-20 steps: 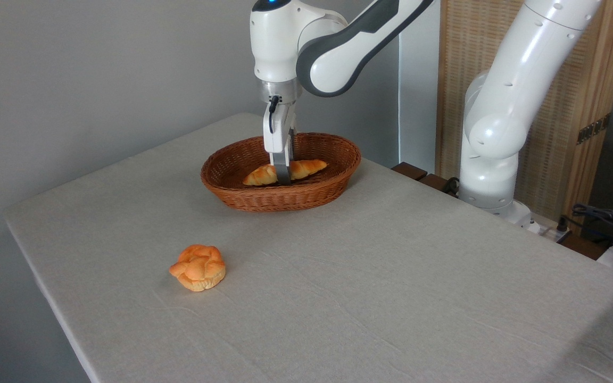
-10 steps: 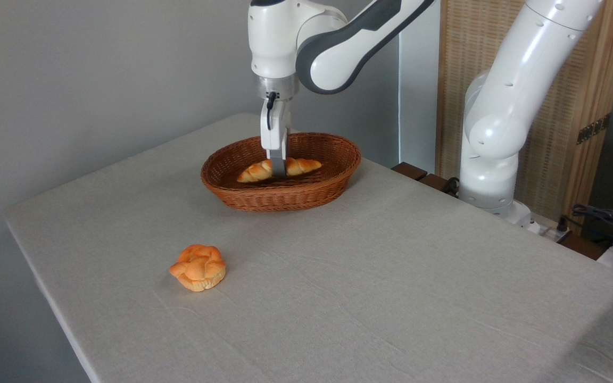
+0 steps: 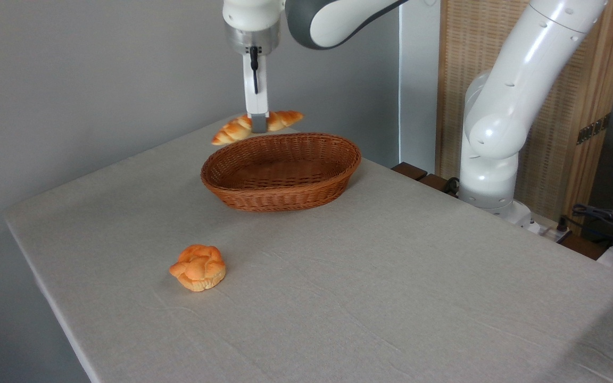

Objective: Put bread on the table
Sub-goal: 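Lift the braided roll out of the basket and carry it beside the orange bun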

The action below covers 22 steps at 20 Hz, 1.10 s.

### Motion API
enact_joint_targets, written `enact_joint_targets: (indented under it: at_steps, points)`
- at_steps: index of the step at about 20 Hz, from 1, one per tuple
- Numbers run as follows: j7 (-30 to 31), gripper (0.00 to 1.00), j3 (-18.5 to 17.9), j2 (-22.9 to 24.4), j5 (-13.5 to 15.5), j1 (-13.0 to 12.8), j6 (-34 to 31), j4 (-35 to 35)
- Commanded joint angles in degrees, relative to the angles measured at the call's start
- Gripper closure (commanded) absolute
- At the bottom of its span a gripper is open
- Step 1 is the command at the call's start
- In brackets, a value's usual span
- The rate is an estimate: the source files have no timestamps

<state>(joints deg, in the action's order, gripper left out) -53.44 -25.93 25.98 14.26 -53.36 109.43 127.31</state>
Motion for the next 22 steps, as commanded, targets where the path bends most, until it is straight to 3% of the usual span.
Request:
enact_joint_targets:
  at_steps: [1,3,5,8,9,10,11,12,17,22]
  points:
    - [-4.4,0.75,-4.7,-0.9,-1.6,4.8,-0.4,-3.0]
    - [-10.9,0.72,-8.9,-1.6,-5.3,7.7,0.6,-2.9]
    - [-17.6,0.69,-13.7,-3.2,-10.7,9.6,1.0,-2.9]
    - [-24.2,0.67,-19.2,-6.3,-12.4,9.2,4.6,-2.4]
    - [-24.5,0.60,-19.8,-7.9,-12.3,9.1,6.7,-1.6]
    - [-24.5,0.44,-19.8,-9.6,-12.1,9.1,8.1,-1.1]
    - [-24.5,0.10,-19.8,-11.3,-11.8,9.1,8.4,-1.0]
    - [-24.5,0.00,-19.5,-12.5,-11.8,9.1,8.6,-1.0]
    - [-24.7,0.00,-18.9,-17.4,-10.7,9.7,10.5,-1.1]
    - [-24.6,0.00,-18.9,-17.5,-10.7,10.1,10.5,-1.1]
